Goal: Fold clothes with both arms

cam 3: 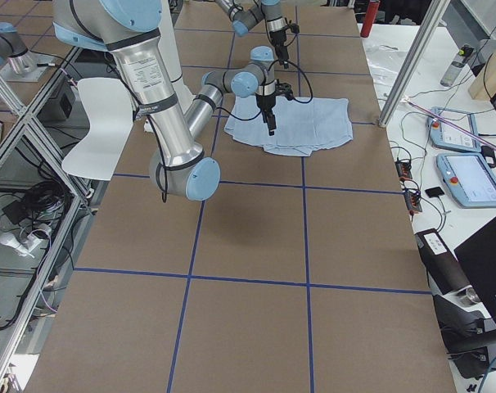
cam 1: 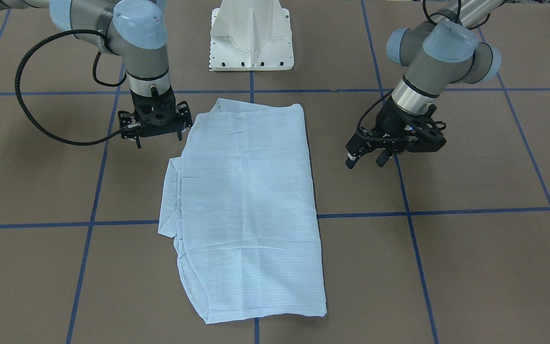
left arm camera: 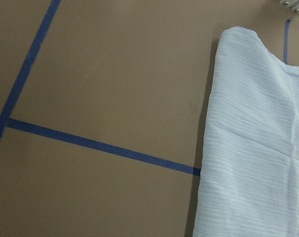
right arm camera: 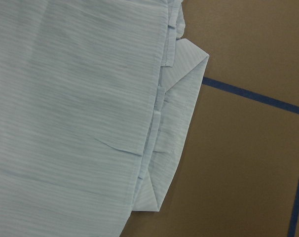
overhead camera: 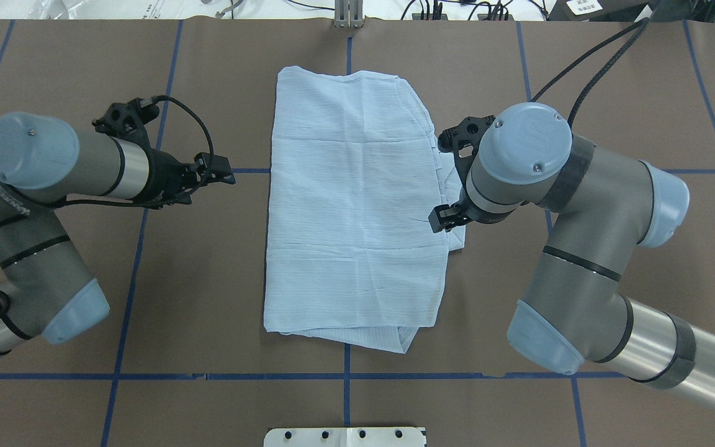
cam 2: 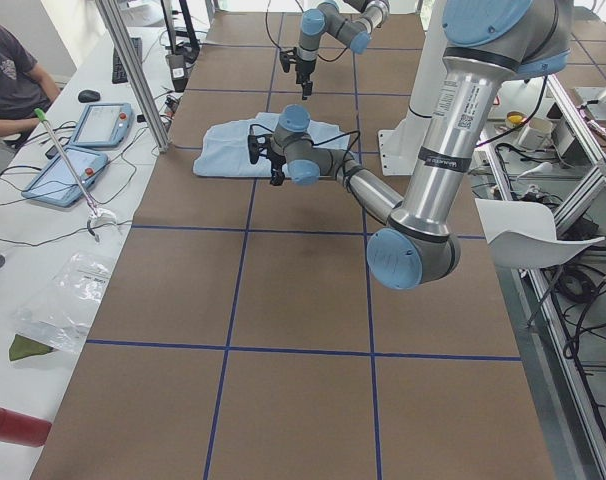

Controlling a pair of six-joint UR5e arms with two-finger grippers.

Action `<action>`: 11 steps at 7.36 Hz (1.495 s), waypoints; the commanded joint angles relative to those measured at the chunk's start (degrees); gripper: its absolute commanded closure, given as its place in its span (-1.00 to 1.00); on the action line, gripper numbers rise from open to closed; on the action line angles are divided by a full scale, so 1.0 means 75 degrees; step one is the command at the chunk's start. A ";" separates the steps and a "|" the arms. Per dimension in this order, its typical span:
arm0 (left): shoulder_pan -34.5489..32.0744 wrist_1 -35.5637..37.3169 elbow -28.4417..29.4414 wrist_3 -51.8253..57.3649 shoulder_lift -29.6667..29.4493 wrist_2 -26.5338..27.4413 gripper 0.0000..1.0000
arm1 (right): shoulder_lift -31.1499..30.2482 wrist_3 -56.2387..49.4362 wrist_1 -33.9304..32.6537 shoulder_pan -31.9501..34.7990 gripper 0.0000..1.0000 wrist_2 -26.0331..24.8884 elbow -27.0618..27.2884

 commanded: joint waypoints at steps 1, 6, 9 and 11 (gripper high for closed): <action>0.0861 0.0547 -0.0540 -0.0810 -0.0027 0.0368 -1.00 | -0.0262 0.0886 0.0104 0.0046 -1.00 0.0390 0.0524; 0.2786 0.1910 -0.0672 -0.1294 -0.0379 0.1589 -0.89 | -0.0358 0.1616 0.0503 -0.0294 -1.00 0.0766 0.0609; 0.2858 0.1993 -0.0309 -0.1294 -0.0460 0.1625 -0.79 | -0.0358 0.1616 0.0538 -0.0294 -1.00 0.0766 0.0597; 0.2869 0.1993 -0.0343 -0.1294 -0.0484 0.1625 -0.71 | -0.0369 0.1616 0.0538 -0.0283 -1.00 0.0778 0.0621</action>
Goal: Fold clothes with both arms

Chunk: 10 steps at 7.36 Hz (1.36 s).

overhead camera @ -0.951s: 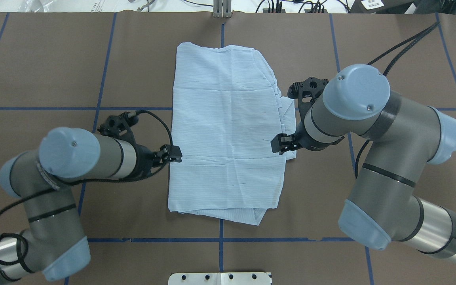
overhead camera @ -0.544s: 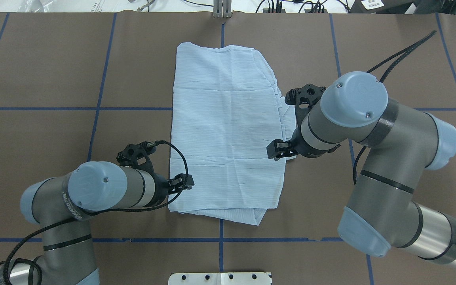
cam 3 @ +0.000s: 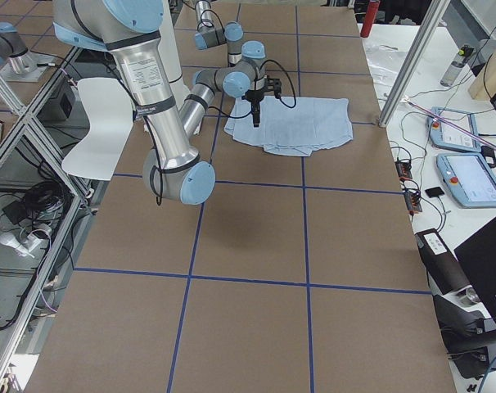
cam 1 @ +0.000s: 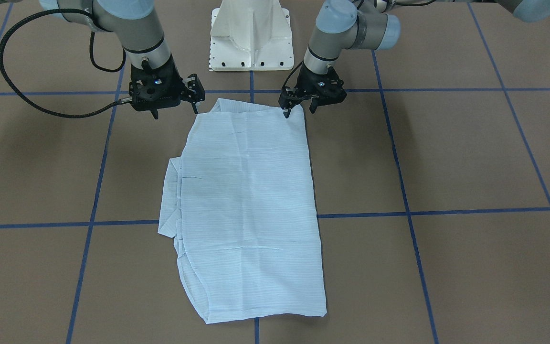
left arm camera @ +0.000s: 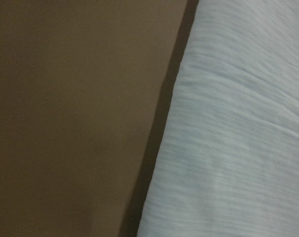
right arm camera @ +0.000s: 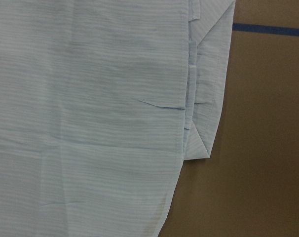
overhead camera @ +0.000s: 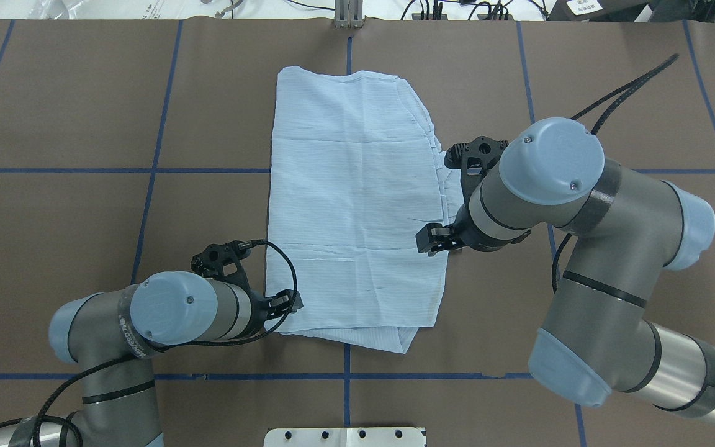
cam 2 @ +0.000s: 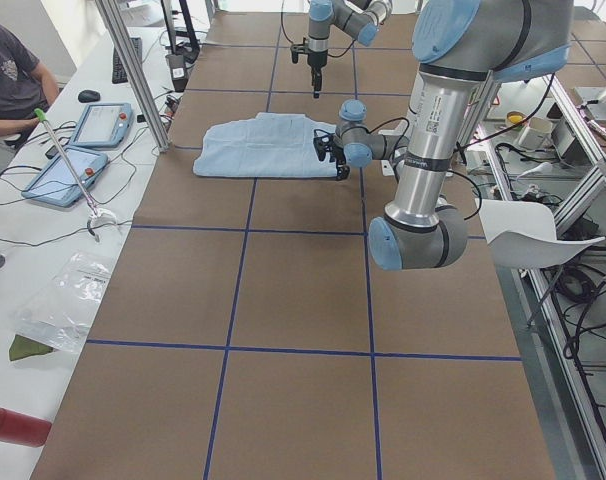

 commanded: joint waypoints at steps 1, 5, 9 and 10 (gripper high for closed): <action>0.0025 0.0002 0.0022 0.0000 -0.0044 -0.0010 -0.62 | 0.0007 0.0000 0.0002 0.0010 -1.00 0.0021 0.0012; 0.0142 0.0002 0.0034 -0.0012 -0.0045 -0.0022 -0.42 | -0.0004 0.0000 0.0002 0.0010 -1.00 0.0032 0.0047; 0.0142 0.0025 -0.0036 0.0000 -0.0033 -0.0034 0.42 | -0.0004 0.0000 0.0002 0.0010 -1.00 0.0021 0.0036; 0.0142 0.0083 -0.0071 0.0000 -0.0045 -0.0057 0.87 | -0.0004 -0.0011 0.0002 0.0010 -1.00 0.0021 0.0036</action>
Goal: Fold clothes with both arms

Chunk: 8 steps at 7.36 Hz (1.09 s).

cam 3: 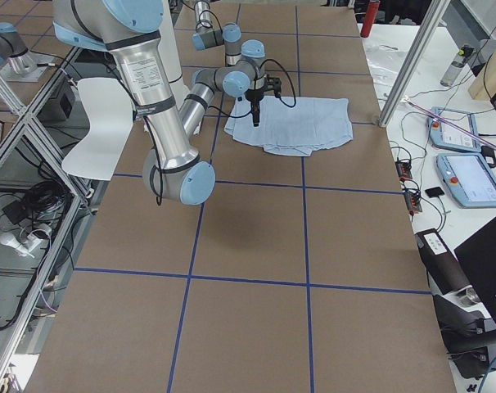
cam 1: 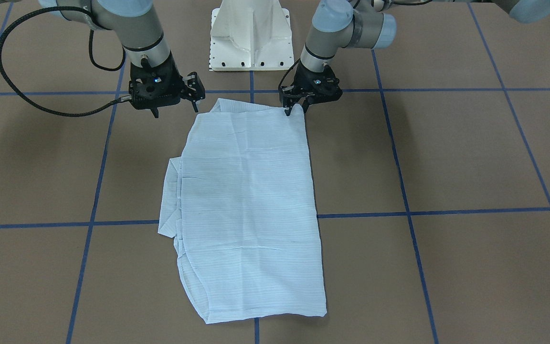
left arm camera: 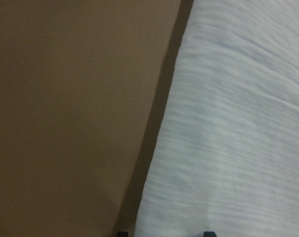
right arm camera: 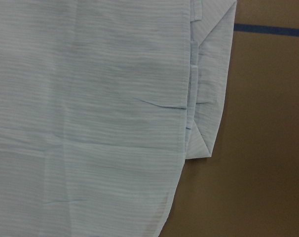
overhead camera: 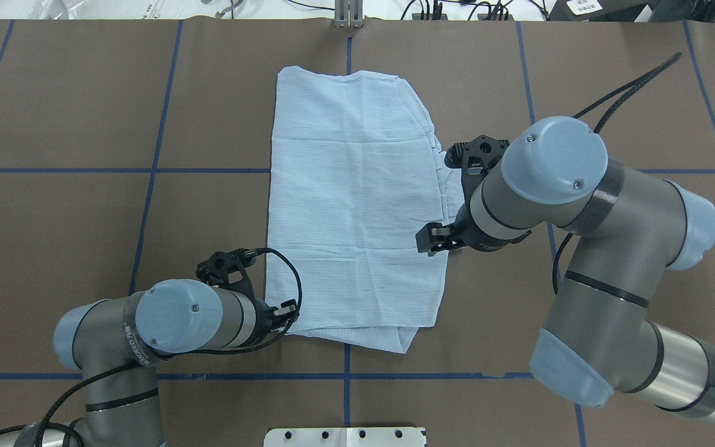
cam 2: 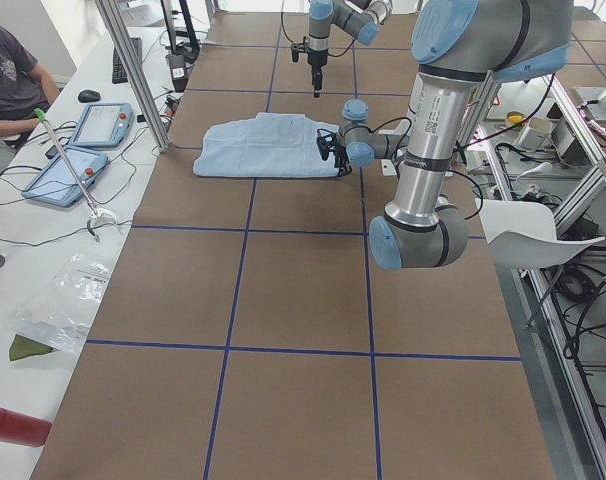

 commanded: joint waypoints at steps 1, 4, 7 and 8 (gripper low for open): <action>0.0000 0.0062 -0.0064 0.0005 -0.0009 -0.0019 1.00 | 0.0000 0.0003 0.0000 -0.0023 -1.00 -0.0016 -0.0009; 0.0000 0.0062 -0.0053 0.0005 -0.0032 -0.0031 1.00 | 0.0081 0.1143 0.0070 -0.0361 -1.00 -0.0051 -0.0009; 0.0000 0.0050 -0.0041 0.0017 -0.0080 -0.0031 1.00 | 0.0140 0.5157 0.0984 -0.1965 -0.99 -0.1428 -0.0160; 0.0000 0.0050 -0.0041 0.0017 -0.0080 -0.0031 1.00 | 0.0152 0.6064 0.0915 -0.2085 -0.99 -0.1457 -0.0358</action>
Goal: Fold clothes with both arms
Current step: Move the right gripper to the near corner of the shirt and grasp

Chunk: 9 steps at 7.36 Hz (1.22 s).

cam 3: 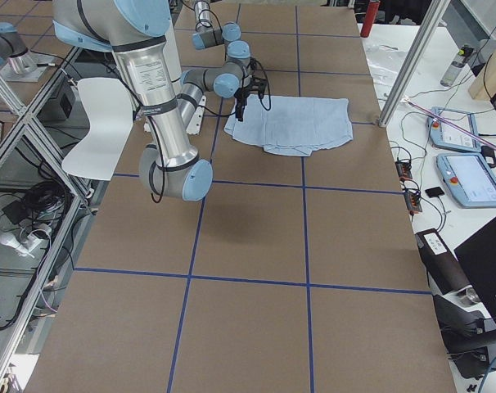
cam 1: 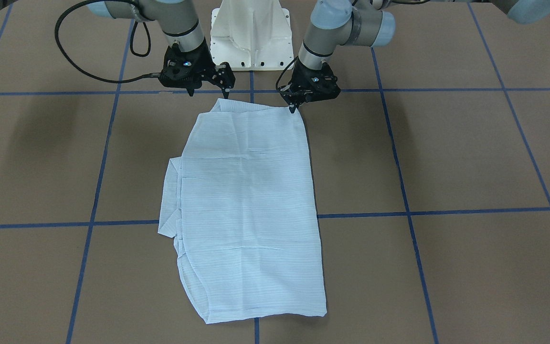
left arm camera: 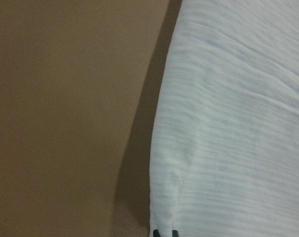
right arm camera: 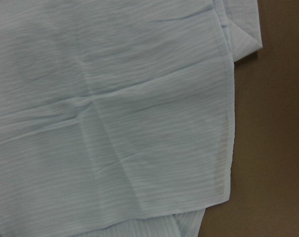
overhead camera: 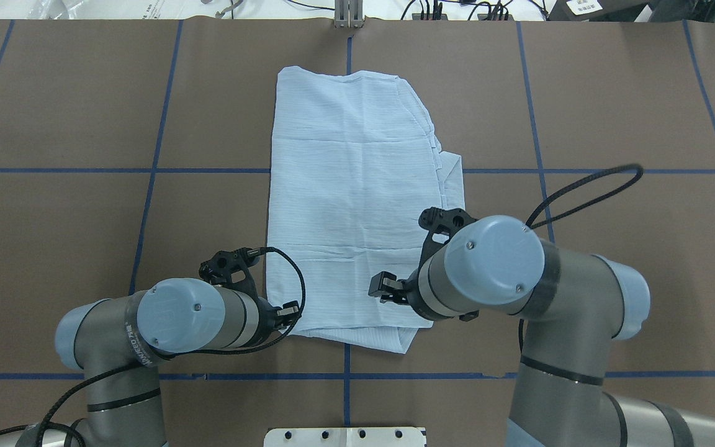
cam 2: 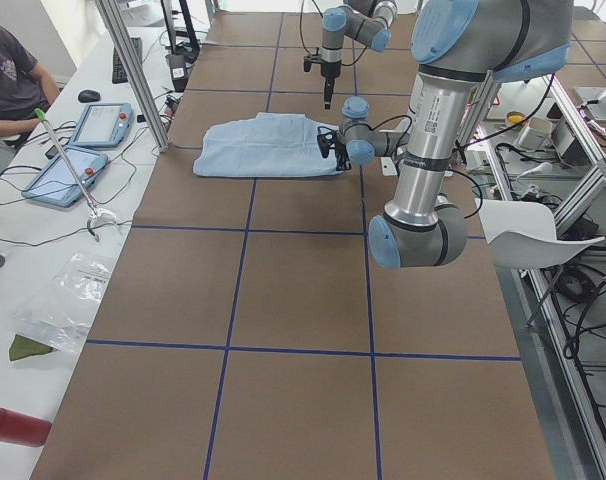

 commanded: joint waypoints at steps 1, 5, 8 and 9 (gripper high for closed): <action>0.0000 -0.0002 0.0013 0.0002 -0.0004 0.0000 1.00 | 0.0084 0.2348 0.0021 -0.0338 -0.99 -0.0313 -0.0523; 0.0000 -0.0002 0.0060 0.0002 -0.0004 0.0000 1.00 | 0.0307 0.4080 0.0068 -0.0373 -0.99 -0.0371 -0.1322; 0.0024 -0.0002 0.0095 0.0002 -0.0027 0.0000 1.00 | 0.0693 0.4022 0.0045 -0.0479 -0.99 -0.0466 -0.1861; 0.0023 -0.0002 0.0107 0.0002 -0.0027 0.0000 1.00 | 0.0683 0.4022 0.0045 -0.0560 -1.00 -0.0466 -0.1862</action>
